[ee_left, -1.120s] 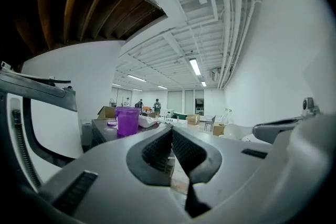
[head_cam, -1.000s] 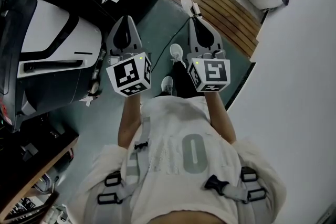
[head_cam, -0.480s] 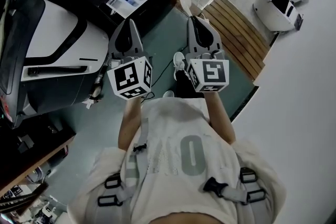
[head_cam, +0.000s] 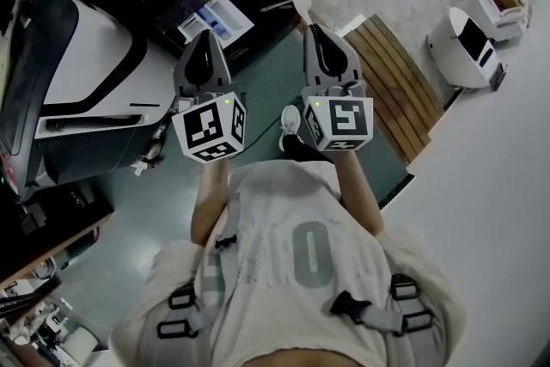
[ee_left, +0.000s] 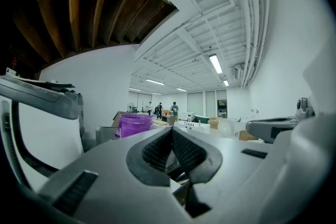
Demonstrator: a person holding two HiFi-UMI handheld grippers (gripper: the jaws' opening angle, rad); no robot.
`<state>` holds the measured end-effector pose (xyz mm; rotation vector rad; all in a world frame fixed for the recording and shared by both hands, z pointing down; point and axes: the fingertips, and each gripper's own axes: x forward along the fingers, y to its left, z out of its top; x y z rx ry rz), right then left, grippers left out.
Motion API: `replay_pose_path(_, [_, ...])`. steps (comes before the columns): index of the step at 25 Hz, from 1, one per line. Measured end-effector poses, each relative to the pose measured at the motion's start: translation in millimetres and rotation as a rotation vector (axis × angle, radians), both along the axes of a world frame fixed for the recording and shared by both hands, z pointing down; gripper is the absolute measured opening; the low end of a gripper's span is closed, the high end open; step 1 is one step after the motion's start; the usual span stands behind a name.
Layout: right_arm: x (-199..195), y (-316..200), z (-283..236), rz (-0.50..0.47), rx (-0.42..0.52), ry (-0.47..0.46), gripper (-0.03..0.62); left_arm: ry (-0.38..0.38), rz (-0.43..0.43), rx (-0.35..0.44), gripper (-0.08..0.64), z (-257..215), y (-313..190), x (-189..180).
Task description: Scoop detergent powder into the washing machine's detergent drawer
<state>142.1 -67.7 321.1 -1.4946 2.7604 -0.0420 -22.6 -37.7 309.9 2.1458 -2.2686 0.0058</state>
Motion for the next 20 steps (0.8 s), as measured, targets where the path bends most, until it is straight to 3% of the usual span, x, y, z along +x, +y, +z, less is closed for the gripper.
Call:
replay_pose_path(11, [-18.0,-68.8,8.8,-0.138,-0.008,0.002,0.006,-0.017,-0.116,0.01,0.02,-1.9,-52.3,-10.7])
replay_pose_path(20, [-75.8,-87.4,-0.2,-0.277,0.02,0.038,0.006,0.024,-0.236,0.015,0.02,-6.3,-47.0,-54.3])
